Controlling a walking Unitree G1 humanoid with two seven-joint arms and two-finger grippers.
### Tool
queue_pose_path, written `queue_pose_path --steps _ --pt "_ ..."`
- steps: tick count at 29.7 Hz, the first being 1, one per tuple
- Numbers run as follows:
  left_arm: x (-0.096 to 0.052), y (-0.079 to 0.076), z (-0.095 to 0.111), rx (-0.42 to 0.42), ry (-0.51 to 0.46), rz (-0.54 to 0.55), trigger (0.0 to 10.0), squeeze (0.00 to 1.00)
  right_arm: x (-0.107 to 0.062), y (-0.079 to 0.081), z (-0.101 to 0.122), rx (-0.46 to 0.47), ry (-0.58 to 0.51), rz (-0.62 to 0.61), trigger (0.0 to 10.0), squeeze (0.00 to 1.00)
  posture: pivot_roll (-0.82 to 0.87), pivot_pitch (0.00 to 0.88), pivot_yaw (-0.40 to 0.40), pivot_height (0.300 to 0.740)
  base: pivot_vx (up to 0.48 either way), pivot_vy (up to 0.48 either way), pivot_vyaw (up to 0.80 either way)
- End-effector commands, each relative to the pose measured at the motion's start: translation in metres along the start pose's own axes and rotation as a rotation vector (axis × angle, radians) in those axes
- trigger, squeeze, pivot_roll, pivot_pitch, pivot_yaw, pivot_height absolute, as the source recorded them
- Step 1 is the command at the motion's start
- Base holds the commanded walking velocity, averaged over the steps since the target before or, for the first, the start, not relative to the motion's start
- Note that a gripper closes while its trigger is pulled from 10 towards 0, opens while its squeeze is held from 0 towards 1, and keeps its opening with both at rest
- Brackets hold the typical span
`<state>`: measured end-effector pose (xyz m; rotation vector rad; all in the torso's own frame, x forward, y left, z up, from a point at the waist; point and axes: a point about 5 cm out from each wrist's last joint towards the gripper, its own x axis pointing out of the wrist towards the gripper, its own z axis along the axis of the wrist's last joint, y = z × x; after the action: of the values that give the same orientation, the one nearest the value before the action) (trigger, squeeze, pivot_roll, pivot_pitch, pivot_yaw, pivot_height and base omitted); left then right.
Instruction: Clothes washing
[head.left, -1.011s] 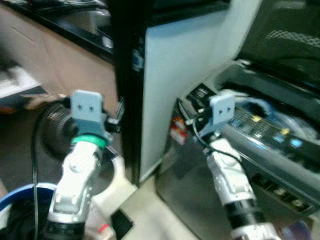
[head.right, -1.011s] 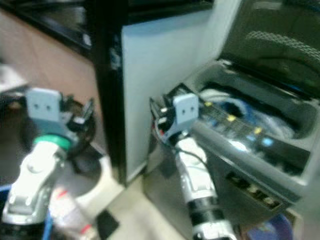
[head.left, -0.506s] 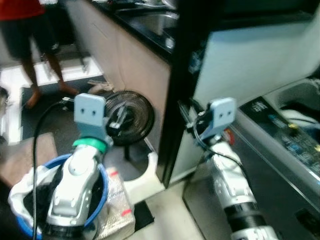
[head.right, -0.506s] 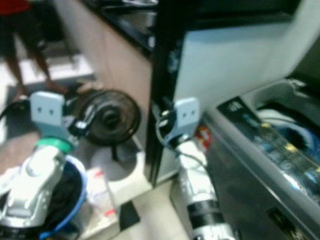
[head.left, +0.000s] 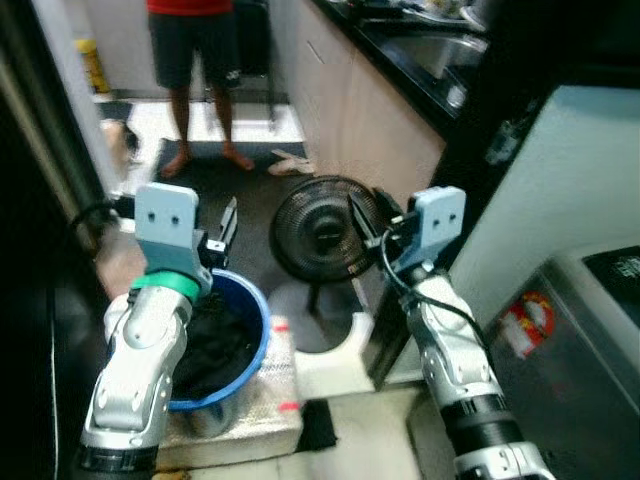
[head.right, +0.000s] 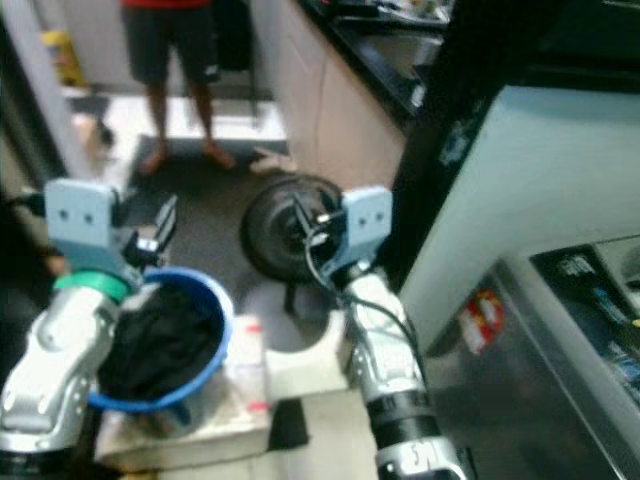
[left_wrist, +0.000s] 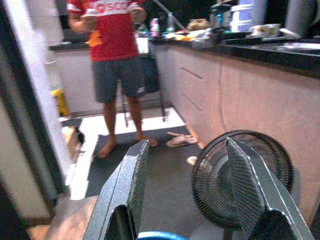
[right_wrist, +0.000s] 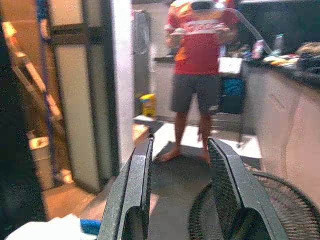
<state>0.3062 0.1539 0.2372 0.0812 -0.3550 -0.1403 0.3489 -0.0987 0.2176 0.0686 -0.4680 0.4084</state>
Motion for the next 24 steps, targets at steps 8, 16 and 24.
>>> queue_pose_path --steps 8,16,24 --pt "0.002 -0.003 0.000 -0.009 -0.001 -0.004 10.0 0.00 0.000 -0.006 0.001 -0.004 0.000 -0.023 10.0 0.00 0.14 0.020 -0.057 0.740 0.000 0.000 0.78" --pt "0.005 -0.005 -0.004 -0.020 0.017 -0.006 10.0 0.00 -0.003 -0.008 0.000 0.003 0.002 -0.034 10.0 0.00 0.12 0.012 -0.043 0.740 0.000 0.000 0.48" --pt "0.004 -0.008 -0.016 -0.010 0.059 0.009 10.0 0.00 -0.009 -0.011 -0.004 0.030 0.013 -0.055 10.0 0.00 0.10 0.018 -0.042 0.740 0.262 0.097 0.00"
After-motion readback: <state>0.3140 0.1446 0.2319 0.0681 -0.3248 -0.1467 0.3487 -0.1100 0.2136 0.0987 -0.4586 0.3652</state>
